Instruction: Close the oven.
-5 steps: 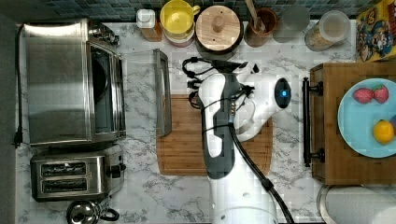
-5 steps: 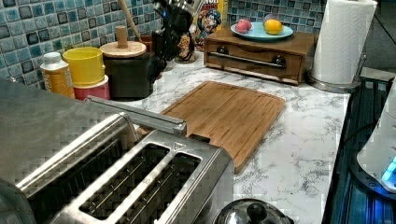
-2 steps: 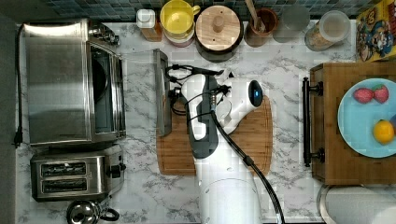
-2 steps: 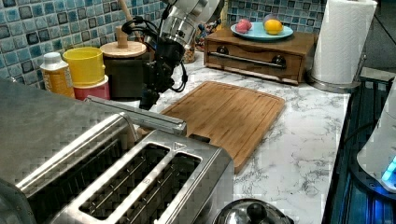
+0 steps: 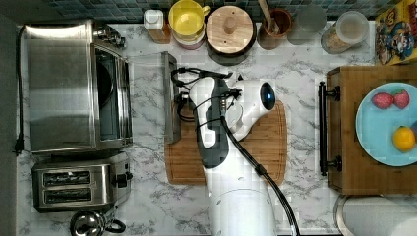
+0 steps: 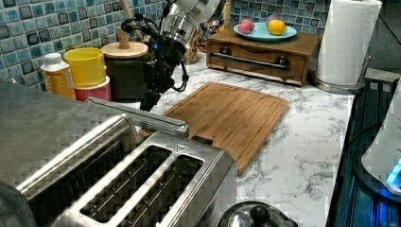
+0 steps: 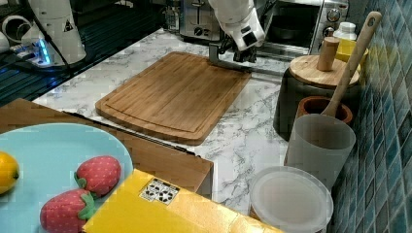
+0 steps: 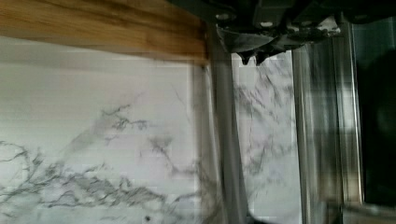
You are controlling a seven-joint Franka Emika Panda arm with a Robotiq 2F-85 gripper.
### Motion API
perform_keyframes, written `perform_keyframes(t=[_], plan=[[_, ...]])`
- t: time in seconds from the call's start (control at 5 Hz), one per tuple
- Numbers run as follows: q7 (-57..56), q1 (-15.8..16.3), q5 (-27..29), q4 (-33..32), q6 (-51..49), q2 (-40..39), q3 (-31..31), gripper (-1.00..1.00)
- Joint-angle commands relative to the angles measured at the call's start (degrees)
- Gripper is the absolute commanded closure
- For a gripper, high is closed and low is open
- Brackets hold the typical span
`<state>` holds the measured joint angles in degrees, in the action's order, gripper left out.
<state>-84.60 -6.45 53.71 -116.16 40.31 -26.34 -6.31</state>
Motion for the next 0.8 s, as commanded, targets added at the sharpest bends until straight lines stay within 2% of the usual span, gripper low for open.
perform_keyframes(t=[0.2, 0.4, 0.6, 0.8], plan=[[4.39, 2.18, -2.3, 10.23, -6.64, -3.24, -2.31, 1.0], [5.37, 2.33, -2.58, 12.06, -8.95, -4.39, -2.28, 1.0], [4.55, 1.86, -0.36, 11.39, -9.41, -3.56, -2.81, 1.0], [5.77, 1.79, 0.71, 9.89, -9.26, 0.36, -3.99, 1.0]])
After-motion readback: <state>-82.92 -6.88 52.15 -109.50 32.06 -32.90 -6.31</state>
